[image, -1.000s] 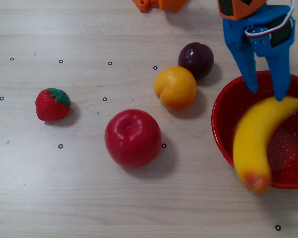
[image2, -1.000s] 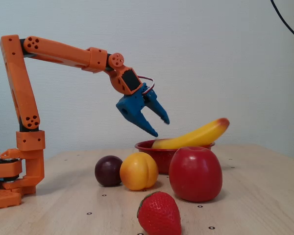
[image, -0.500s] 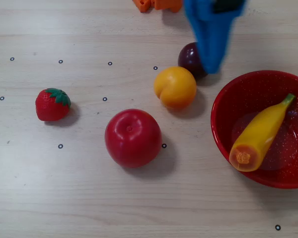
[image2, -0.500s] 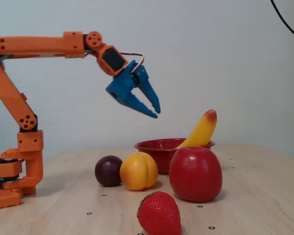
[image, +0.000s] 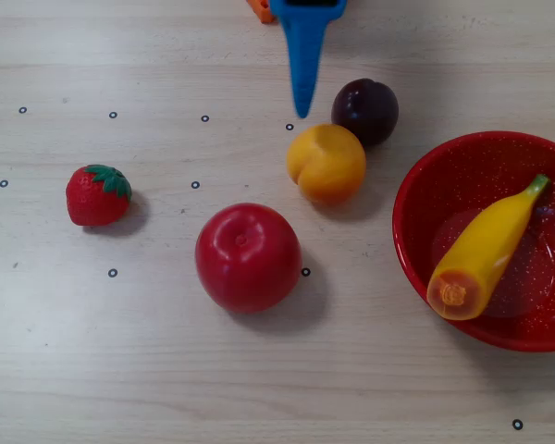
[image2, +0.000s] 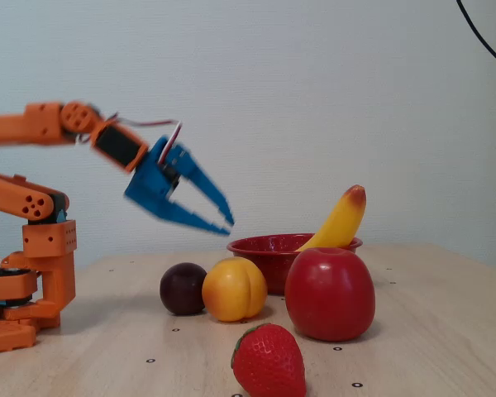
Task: Put the banana in the red bowl.
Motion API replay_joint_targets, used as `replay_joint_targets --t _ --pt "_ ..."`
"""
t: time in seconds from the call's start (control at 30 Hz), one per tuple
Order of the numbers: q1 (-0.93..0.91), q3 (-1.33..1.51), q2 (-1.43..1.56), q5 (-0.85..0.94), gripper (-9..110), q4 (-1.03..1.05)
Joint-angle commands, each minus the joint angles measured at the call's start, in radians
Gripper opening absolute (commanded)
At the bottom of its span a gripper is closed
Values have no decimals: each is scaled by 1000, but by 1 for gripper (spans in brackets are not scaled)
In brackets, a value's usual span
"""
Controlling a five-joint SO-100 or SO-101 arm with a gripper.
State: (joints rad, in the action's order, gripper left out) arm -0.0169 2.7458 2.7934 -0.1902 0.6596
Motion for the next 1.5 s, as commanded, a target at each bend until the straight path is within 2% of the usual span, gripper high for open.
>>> replay_joint_targets --t 0.0,0.27,0.7,0.9,1.47 --pt "18 51 75 20 0 -55" --pt "2 353 285 61 0 -207" --pt "-5 373 437 184 0 141" --pt "-3 373 437 218 0 210" --pt "-3 373 436 232 0 219"
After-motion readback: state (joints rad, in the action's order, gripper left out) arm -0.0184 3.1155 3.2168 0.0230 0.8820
